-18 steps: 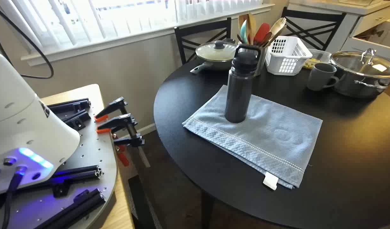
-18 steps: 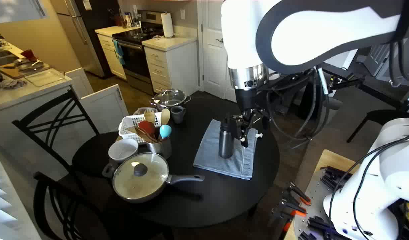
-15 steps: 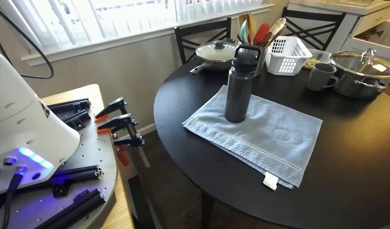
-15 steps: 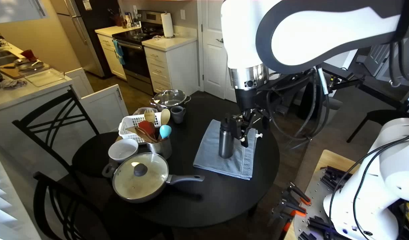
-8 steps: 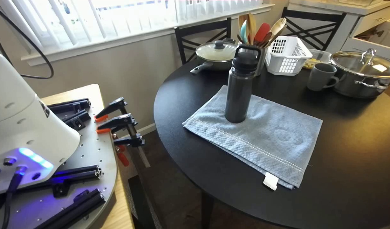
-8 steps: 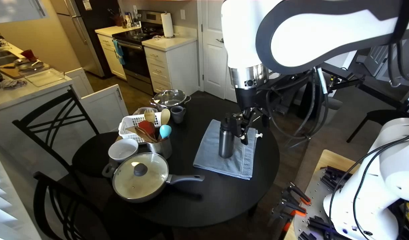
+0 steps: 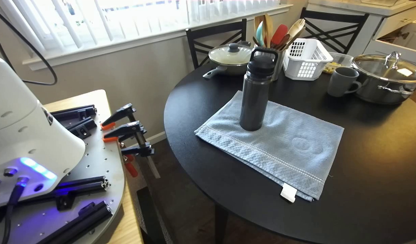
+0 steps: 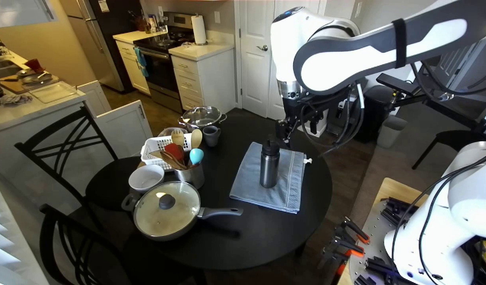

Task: Place the flask lid on the towel

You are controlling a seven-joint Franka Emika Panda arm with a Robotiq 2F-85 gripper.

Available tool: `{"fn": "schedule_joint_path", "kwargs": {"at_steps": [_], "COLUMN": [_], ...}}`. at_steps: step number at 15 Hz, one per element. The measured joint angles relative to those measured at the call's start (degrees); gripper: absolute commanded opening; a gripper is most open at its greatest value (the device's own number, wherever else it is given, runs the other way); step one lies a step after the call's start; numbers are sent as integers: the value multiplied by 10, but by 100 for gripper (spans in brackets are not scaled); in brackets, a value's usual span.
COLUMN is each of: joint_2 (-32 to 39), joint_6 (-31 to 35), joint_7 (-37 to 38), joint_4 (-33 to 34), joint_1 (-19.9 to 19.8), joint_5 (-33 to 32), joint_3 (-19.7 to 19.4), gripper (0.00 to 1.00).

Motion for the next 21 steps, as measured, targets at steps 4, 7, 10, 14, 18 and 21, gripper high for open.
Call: {"fn": "schedule_joint_path", "kwargs": {"at_steps": [4, 7, 10, 14, 18, 21], "joint_2": [46, 77, 103, 132, 147, 148], "joint_6": [25, 46, 94, 133, 133, 133], "joint_7": [90, 166, 235, 270, 270, 270], "joint_4": [1, 1, 2, 26, 60, 61], "joint_1": [-10, -14, -17, -17, -17, -16], "joint_5": [-12, -13, -28, -95, -119, -120], "joint_3": [-19, -42, -60, -75, -78, -78], "gripper": [100, 100, 100, 100, 100, 100]}}
